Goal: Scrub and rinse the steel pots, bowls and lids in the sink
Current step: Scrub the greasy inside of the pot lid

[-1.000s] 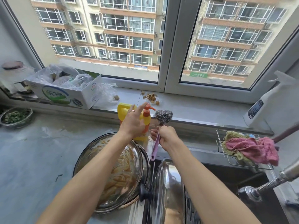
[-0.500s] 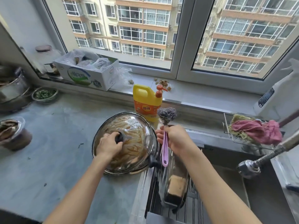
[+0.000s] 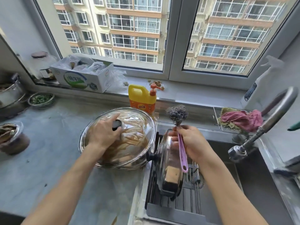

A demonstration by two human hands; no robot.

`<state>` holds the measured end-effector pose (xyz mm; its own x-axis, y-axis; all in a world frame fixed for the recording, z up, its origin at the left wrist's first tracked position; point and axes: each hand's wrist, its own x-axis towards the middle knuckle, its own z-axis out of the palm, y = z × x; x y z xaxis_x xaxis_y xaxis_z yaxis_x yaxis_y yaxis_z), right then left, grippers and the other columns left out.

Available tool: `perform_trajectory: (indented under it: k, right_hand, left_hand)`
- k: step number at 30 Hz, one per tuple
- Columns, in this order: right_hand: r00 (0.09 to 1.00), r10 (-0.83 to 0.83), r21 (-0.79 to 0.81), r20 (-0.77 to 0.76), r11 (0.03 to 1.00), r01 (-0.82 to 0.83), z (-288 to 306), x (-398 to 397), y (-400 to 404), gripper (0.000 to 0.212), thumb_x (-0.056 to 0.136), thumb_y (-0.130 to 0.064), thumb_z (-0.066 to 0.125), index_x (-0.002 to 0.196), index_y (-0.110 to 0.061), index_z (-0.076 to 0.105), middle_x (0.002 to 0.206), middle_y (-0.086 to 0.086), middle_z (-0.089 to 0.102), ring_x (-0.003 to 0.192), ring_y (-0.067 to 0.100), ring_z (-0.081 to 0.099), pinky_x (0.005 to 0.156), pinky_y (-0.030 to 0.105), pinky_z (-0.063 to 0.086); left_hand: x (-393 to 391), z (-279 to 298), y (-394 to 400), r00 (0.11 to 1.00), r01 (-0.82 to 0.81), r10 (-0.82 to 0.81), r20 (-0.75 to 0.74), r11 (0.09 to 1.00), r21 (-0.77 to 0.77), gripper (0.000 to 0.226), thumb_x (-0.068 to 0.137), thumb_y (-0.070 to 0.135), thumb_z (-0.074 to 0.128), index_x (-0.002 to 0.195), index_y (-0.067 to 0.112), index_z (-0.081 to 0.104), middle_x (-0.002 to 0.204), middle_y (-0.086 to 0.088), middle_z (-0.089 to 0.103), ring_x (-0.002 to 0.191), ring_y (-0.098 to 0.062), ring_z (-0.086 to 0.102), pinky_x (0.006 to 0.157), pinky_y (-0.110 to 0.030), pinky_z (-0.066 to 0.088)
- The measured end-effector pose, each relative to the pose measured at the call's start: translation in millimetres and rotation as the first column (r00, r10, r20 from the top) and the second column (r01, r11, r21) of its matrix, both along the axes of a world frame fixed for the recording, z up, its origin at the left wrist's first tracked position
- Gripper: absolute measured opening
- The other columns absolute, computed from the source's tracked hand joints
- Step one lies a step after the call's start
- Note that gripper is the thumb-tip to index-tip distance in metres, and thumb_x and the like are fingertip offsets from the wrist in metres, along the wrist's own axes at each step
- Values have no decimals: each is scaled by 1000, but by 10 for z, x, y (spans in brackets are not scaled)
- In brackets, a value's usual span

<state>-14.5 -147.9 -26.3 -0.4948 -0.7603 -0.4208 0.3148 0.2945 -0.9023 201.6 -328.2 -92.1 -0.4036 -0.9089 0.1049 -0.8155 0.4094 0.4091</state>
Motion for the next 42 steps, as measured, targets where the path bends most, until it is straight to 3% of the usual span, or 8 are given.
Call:
perform_trajectory:
  k: [10,14,17,25,28,35,39,42]
  right_hand:
    - [992,-102,17,-80,995,103,-344,-321,1326,19,104,-14,44,97,-2,58,72,8,68,49,10,51,42,23,42]
    - [989,-150,65,-5,987,150,-620,-523,1954,22,105,-9,40,92,-2,57,71,12,64,45,10,46,38,21,37]
    - [986,-163,118,45,980,157,-860,-719,2368,22,105,-9,40,91,-3,56,74,14,64,47,12,46,39,21,37]
    - [964,-244,233,110,949,213,-1372,-1223,3307,21,104,-6,40,90,0,55,73,14,64,43,10,46,36,19,35]
    - [933,-339,250,122,920,301,-1458,-1449,3555,21,103,-5,41,88,-1,55,70,13,63,37,6,46,34,17,34]
    - [768,-620,206,159,782,588,-1557,-1860,3902,23,100,-4,42,79,-6,50,65,9,51,31,4,35,31,13,23]
    - [746,-653,244,-133,708,663,-1515,-1943,3925,22,91,-26,64,77,-12,54,61,1,47,42,12,38,35,21,30]
    - [754,-634,239,-174,715,657,-1547,-1980,3900,32,87,-36,71,73,-12,55,50,-7,41,40,12,37,40,26,32]
  left_hand:
    - [-845,1299,1314,846,480,-429,317,871,-101,51,87,52,63,136,38,60,110,-2,50,104,-28,57,81,-36,46]
    - [-1382,1255,1879,698,628,-535,476,776,-50,39,88,51,55,119,31,67,96,-4,50,87,-22,50,70,-35,51]
    - [-1807,1117,2343,588,697,-573,570,717,2,38,89,49,53,118,28,67,97,-6,51,84,-20,43,61,-31,38]
    - [-2441,573,3321,478,715,-656,585,677,175,39,93,44,51,122,21,61,113,-13,51,98,-26,48,69,-32,35]
    - [-2600,310,3545,468,705,-699,540,664,249,36,94,43,51,121,21,59,114,-12,48,88,-23,41,69,-32,33]
    - [-3103,-336,3653,591,634,-733,337,680,368,41,94,36,53,133,25,57,119,-18,57,113,-37,57,92,-38,48]
    - [-3301,-525,3614,679,582,-695,237,706,404,39,97,31,52,134,21,56,117,-18,59,113,-35,55,93,-38,48]
    - [-3379,-620,3574,733,575,-664,149,721,386,34,96,29,53,128,21,59,113,-17,61,106,-34,58,90,-39,51]
